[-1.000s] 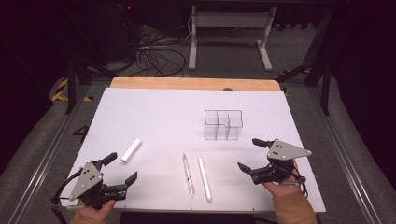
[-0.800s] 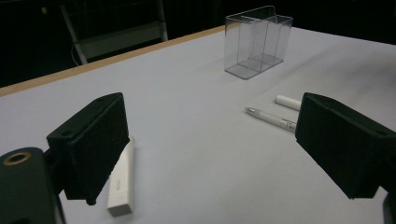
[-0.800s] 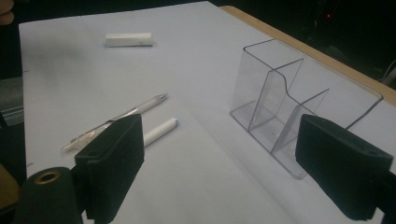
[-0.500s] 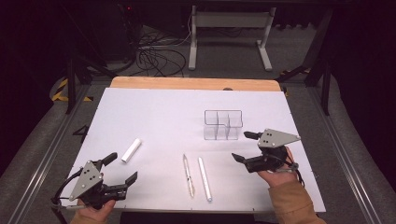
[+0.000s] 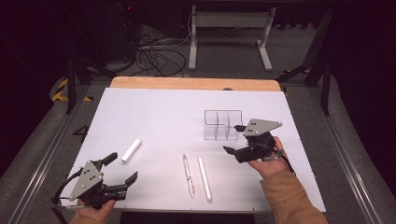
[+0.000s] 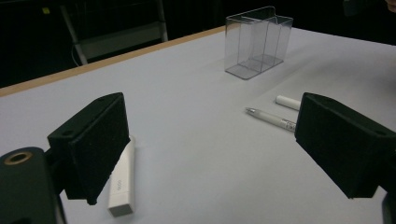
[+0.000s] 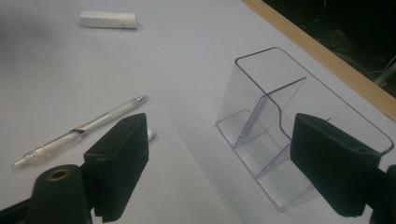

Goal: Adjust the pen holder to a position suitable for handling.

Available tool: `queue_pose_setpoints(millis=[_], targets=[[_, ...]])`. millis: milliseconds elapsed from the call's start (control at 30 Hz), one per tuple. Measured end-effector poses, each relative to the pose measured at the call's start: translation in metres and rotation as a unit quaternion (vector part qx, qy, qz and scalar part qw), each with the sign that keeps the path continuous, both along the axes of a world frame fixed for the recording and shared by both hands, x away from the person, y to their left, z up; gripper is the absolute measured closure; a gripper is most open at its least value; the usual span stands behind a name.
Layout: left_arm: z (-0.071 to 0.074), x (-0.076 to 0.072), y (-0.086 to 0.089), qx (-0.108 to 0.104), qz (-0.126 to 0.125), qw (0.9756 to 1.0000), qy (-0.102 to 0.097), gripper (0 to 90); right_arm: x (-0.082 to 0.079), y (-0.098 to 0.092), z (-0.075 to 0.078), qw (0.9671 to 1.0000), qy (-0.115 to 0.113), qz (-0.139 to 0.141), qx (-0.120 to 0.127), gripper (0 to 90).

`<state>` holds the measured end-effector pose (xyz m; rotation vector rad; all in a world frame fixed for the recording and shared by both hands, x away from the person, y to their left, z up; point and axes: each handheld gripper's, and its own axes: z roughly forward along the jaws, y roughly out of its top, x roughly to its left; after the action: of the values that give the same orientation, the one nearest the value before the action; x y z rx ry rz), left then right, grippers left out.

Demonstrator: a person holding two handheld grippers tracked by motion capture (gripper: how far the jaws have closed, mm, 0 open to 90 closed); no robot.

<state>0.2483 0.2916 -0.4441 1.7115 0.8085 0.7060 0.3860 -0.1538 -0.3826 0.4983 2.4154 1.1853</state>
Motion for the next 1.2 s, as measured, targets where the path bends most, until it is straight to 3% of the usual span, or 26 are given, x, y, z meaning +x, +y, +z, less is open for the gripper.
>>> queue_pose_setpoints(millis=[200, 667, 867, 1033, 1200], targets=[[0.0, 0.0, 0.0, 0.003, -0.002, 1.0, -0.002, 10.6, 0.006, 0.005, 0.003, 0.9998, -0.012, 0.005, -0.014, 20.9], [0.0, 0.0, -0.001, 0.006, -0.006, 1.0, -0.002, 10.6, 0.013, 0.012, 0.004, 0.9998, -0.002, 0.011, -0.016, 24.2], [0.0, 0.001, -0.001, 0.005, -0.006, 1.0, -0.001, 10.6, 0.026, 0.018, 0.006, 0.9992, 0.028, 0.007, -0.027, 34.1], [0.0, 0.0, 0.0, 0.004, -0.006, 1.0, -0.001, 10.6, 0.035, 0.022, 0.005, 0.9986, 0.029, 0.005, -0.043, 38.9], [0.0, 0.001, -0.001, 0.001, -0.005, 1.0, 0.001, 10.7, 0.048, 0.026, 0.001, 0.9967, 0.033, -0.014, -0.073, 43.6]])
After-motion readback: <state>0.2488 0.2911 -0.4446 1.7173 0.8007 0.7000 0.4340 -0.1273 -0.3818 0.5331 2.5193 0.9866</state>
